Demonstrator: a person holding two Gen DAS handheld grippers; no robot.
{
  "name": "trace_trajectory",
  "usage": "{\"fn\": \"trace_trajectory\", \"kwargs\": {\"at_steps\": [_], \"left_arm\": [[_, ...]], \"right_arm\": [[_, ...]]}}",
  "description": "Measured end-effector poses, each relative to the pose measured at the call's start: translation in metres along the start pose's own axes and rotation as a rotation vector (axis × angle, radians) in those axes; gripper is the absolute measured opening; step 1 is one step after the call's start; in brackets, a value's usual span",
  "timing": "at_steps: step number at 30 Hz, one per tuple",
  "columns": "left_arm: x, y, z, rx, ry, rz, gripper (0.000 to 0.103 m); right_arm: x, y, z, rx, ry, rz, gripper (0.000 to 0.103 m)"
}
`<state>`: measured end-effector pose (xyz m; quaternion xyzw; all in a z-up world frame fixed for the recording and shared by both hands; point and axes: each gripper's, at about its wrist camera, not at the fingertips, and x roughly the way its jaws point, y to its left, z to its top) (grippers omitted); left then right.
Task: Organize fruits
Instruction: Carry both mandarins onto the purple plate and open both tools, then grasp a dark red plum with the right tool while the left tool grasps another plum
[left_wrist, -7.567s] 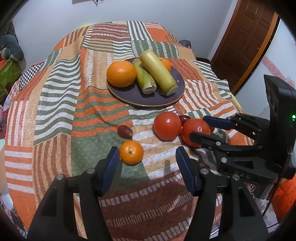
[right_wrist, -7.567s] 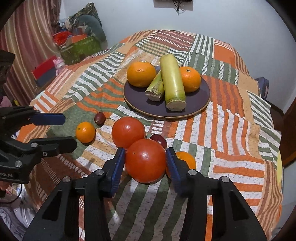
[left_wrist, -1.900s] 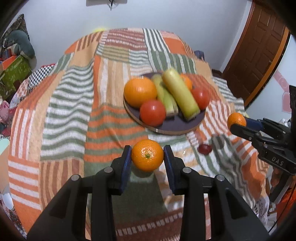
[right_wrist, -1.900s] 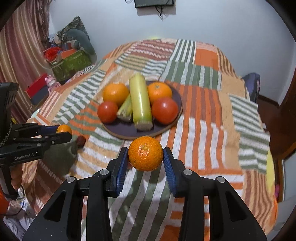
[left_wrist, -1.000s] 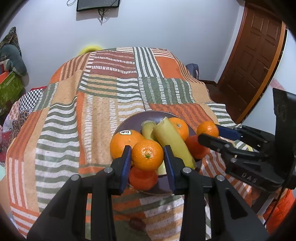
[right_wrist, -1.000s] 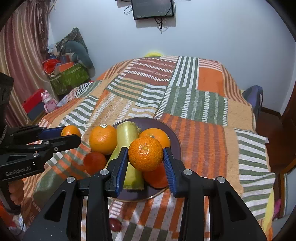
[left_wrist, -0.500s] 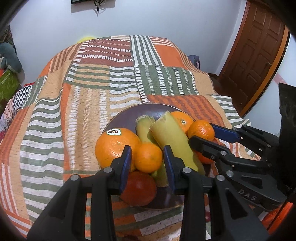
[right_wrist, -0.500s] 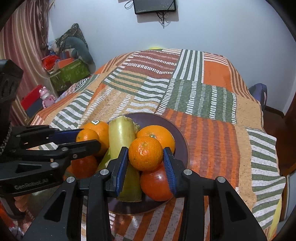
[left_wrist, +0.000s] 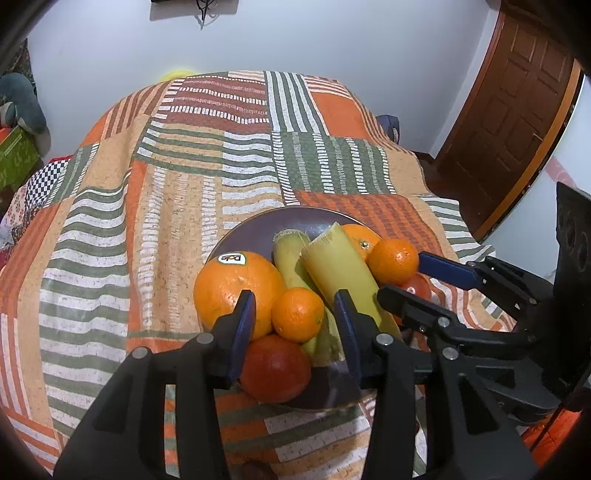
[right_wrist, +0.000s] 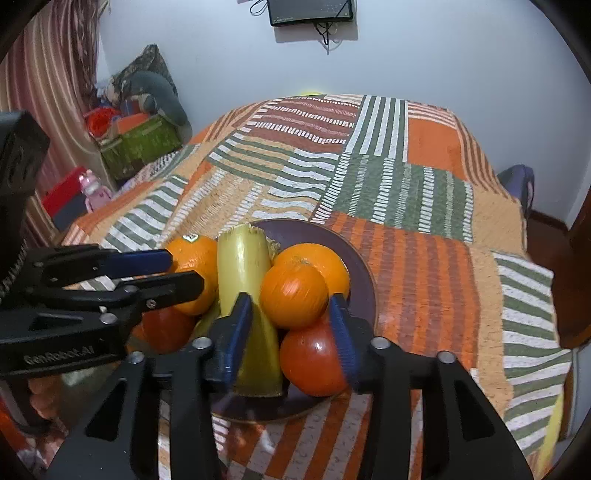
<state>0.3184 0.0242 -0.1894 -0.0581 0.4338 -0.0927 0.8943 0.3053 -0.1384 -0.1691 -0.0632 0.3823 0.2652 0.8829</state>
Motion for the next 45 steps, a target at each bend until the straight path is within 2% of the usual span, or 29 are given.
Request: {"fn": "trace_trajectory", "kwargs": {"at_steps": [17, 22, 25, 27, 30, 31, 38, 41, 45], "left_arm": [[-0.077, -0.003, -0.025, 0.009, -0.044, 0.046, 0.044], [-0.101, -0.005, -0.042, -0.008, -0.065, 0.058, 0.056], [-0.106, -0.006, -0.05, -0.006, -0.058, 0.063, 0.056], [-0.107, -0.007, -0.057, -0.005, -0.043, 0.066, 0.057], [-0.103, -0.006, -0.065, -0.013, -0.015, 0.075, 0.069], [-0.101, -0.005, -0.07, -0.015, -0.005, 0.079, 0.069], [-0.073, 0.005, -0.093, -0.025, 0.091, 0.071, 0.069], [-0.061, 0.007, -0.1, -0.005, 0.114, 0.094, 0.069], [-0.044, 0.012, -0.108, 0.005, 0.153, 0.093, 0.058]], "right_arm": [[-0.063, 0.013, -0.008, 0.029, -0.028, 0.001, 0.05], [-0.083, 0.019, -0.015, 0.033, -0.03, -0.002, 0.05], [-0.088, 0.022, -0.021, 0.032, -0.022, -0.008, 0.05], [-0.088, 0.026, -0.026, 0.03, -0.011, -0.008, 0.05], [-0.083, 0.031, -0.036, 0.025, 0.019, 0.004, 0.05], [-0.08, 0.032, -0.039, 0.028, 0.031, 0.007, 0.05], [-0.061, 0.039, -0.061, 0.038, 0.092, 0.032, 0.05], [-0.052, 0.04, -0.066, 0.04, 0.113, 0.044, 0.05], [-0.042, 0.041, -0.07, 0.045, 0.135, 0.063, 0.048]]}}
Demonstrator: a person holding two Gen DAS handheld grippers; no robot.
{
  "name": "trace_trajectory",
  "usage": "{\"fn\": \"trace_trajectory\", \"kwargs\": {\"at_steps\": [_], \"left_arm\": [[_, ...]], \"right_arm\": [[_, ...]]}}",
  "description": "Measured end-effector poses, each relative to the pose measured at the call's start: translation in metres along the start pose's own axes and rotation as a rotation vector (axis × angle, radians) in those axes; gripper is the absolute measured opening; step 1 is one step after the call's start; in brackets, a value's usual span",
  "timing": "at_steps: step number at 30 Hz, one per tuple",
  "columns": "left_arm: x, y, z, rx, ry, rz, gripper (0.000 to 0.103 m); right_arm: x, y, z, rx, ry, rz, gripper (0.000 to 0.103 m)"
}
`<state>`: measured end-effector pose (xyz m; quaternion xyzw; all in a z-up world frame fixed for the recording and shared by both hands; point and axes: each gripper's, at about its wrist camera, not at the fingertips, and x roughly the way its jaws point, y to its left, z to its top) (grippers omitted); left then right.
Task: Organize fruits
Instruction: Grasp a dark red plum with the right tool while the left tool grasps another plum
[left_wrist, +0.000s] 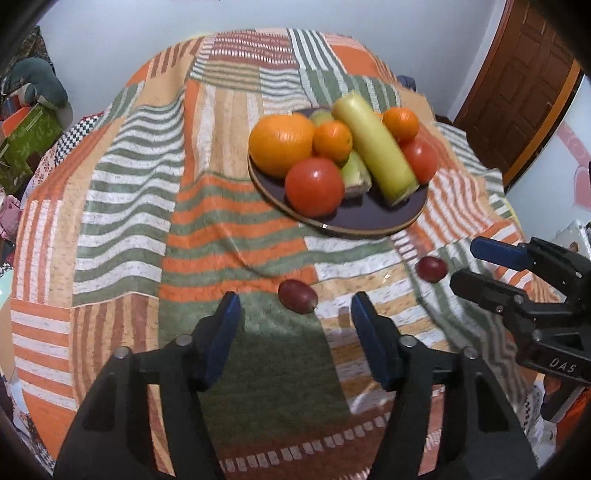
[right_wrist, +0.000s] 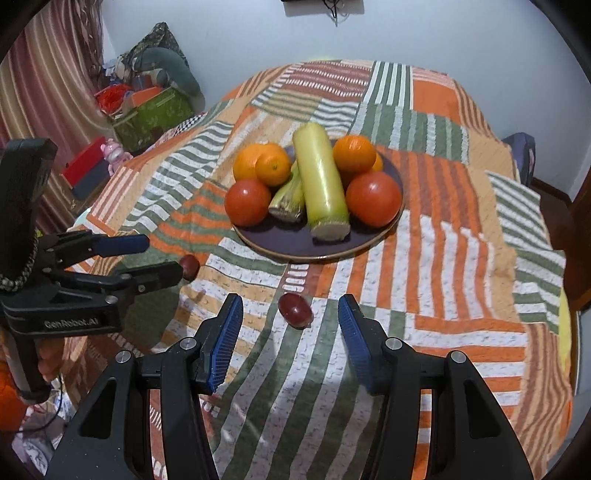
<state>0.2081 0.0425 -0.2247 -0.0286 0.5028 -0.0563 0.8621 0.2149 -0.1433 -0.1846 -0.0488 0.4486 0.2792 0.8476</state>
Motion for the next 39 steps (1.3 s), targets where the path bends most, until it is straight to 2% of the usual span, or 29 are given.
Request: {"fn": "trace_trajectory", "kwargs": {"at_steps": [4, 9, 11, 13, 15, 22, 29, 39], "left_arm": [[0.013, 0.006, -0.002, -0.011, 0.027, -0.011, 0.043], [0.016, 0.011, -0.001, -0.024, 0.007, -0.025, 0.037], [0.017, 0.01, 0.0, -0.02, 0.004, -0.026, 0.035], [0.018, 0.009, 0.001, -0.017, 0.0, -0.027, 0.034], [0.019, 0.008, 0.001, -0.012, -0.004, -0.023, 0.032], [0.021, 0.004, 0.003, 0.007, -0.01, -0.028, 0.027], [0.02, 0.002, 0.002, 0.023, -0.016, -0.02, 0.026], [-0.003, -0.001, 0.007, 0.02, -0.057, -0.041, 0.026]], "right_arm": [[0.014, 0.002, -0.003, -0.001, 0.036, 0.019, 0.038], [0.023, 0.003, -0.006, -0.013, 0.048, 0.007, 0.034], [0.024, 0.002, -0.007, -0.011, 0.046, 0.009, 0.031], [0.025, 0.0, -0.008, -0.007, 0.052, 0.019, 0.022], [0.026, -0.001, -0.008, -0.008, 0.05, 0.018, 0.02], [0.028, 0.001, -0.005, -0.016, 0.048, 0.003, 0.019], [0.036, 0.007, 0.001, -0.05, 0.049, 0.012, 0.019], [0.02, 0.004, 0.004, -0.045, 0.002, 0.009, 0.019]]}}
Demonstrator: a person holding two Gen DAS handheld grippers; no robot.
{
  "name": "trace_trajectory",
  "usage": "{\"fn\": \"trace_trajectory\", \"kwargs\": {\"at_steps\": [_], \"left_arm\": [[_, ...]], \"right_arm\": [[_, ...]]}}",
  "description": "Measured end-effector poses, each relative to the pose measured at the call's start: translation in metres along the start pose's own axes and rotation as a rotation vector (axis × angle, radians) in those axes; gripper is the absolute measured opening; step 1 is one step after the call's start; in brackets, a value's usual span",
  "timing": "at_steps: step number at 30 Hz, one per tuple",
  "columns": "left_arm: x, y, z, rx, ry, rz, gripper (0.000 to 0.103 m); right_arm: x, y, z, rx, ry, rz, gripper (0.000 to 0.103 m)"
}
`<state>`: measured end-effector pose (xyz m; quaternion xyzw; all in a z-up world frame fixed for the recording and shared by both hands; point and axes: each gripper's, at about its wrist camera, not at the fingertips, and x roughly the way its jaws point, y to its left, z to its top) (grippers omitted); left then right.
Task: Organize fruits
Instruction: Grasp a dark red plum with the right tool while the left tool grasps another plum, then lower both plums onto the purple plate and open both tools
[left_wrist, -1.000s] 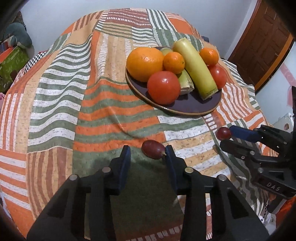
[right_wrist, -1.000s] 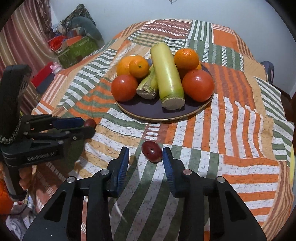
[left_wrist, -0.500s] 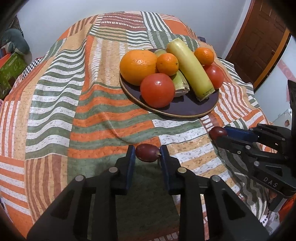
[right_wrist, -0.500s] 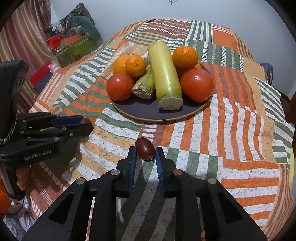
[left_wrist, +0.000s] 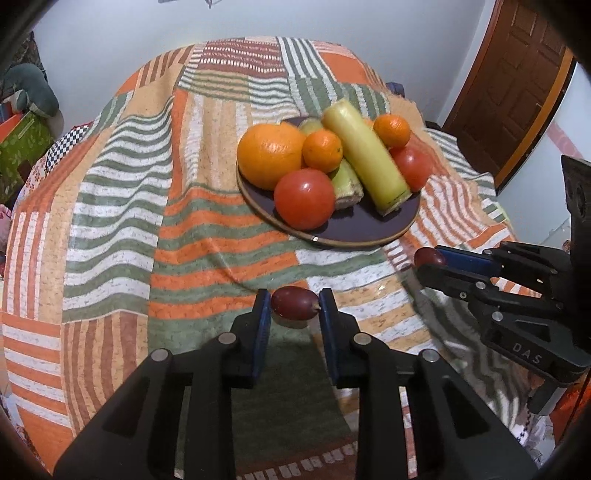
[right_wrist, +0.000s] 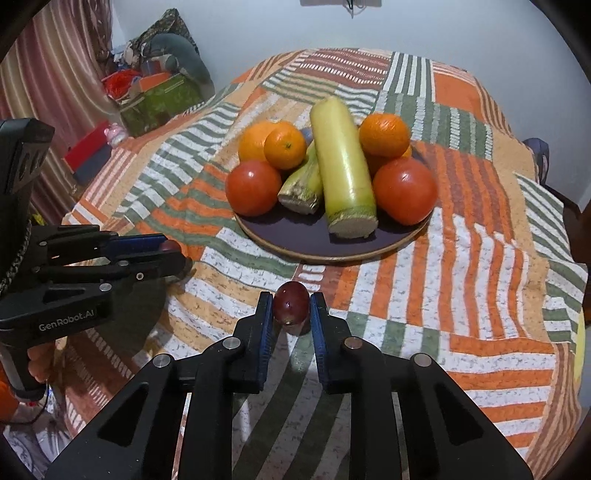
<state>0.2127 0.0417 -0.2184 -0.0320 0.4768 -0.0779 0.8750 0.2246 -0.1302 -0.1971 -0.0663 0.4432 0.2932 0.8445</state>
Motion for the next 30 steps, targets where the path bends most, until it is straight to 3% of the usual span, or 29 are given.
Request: {"fn": "trace_trajectory", "kwargs": {"at_steps": [10, 30], "left_arm": [[-0.004, -0.019, 0.028, 0.017, -0.047, -0.049, 0.026], [0.042, -0.028, 0.043, 0.026, 0.004, -0.072, 0.026]], "right_arm": [[-0.009, -0.01, 0.018, 0.014, -0.072, -0.014, 0.019], [0.025, -0.015, 0.023, -0.004, -0.031, 0.007, 0.019]]}}
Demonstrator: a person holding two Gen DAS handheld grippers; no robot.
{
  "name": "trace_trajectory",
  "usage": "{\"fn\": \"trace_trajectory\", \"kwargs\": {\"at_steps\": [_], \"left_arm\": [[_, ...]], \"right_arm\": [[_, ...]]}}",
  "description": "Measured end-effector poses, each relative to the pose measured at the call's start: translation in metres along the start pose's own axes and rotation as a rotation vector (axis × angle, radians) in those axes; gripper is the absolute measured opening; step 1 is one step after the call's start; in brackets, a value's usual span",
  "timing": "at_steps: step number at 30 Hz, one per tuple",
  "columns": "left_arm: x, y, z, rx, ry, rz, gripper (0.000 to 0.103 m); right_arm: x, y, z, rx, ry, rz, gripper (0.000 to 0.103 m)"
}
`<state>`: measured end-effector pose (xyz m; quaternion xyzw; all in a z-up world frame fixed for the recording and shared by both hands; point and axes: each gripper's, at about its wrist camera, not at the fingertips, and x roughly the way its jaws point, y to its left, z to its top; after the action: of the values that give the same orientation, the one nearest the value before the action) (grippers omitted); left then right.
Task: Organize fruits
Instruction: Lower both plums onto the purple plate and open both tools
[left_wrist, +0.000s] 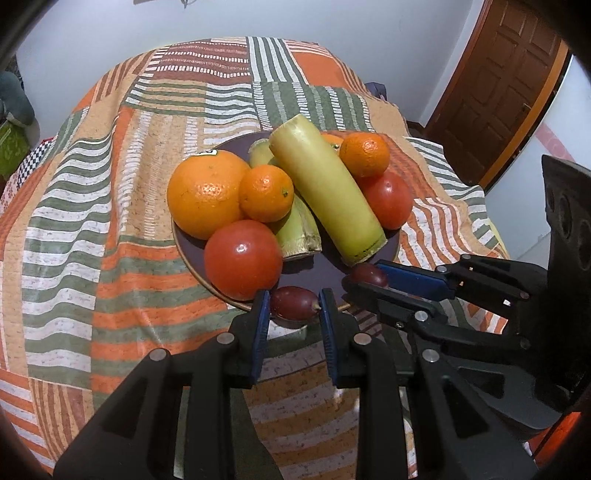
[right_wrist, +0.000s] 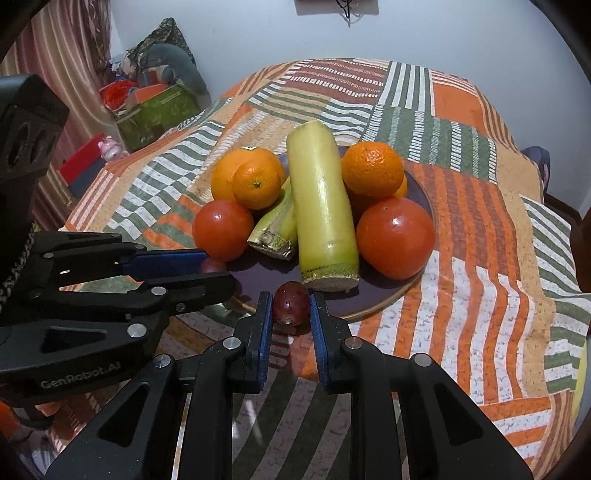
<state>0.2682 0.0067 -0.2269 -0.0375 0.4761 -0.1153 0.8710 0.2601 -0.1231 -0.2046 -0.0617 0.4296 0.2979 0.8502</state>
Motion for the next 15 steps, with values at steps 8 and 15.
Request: {"fn": "trace_trajectory", "kwargs": {"at_steps": [8, 15], "left_arm": [[0.0009, -0.0009, -0.0004, 0.005, 0.005, 0.004, 0.027], [-0.0045, 0.0074, -0.007, -0.03, 0.011, 0.022, 0.035]], "right_arm": [[0.0008, -0.0023, -0.0006, 0.01, -0.006, 0.001, 0.019], [-0.0056, -0.0046, -0.0029, 0.014, -0.008, -0.042, 0.035]]}}
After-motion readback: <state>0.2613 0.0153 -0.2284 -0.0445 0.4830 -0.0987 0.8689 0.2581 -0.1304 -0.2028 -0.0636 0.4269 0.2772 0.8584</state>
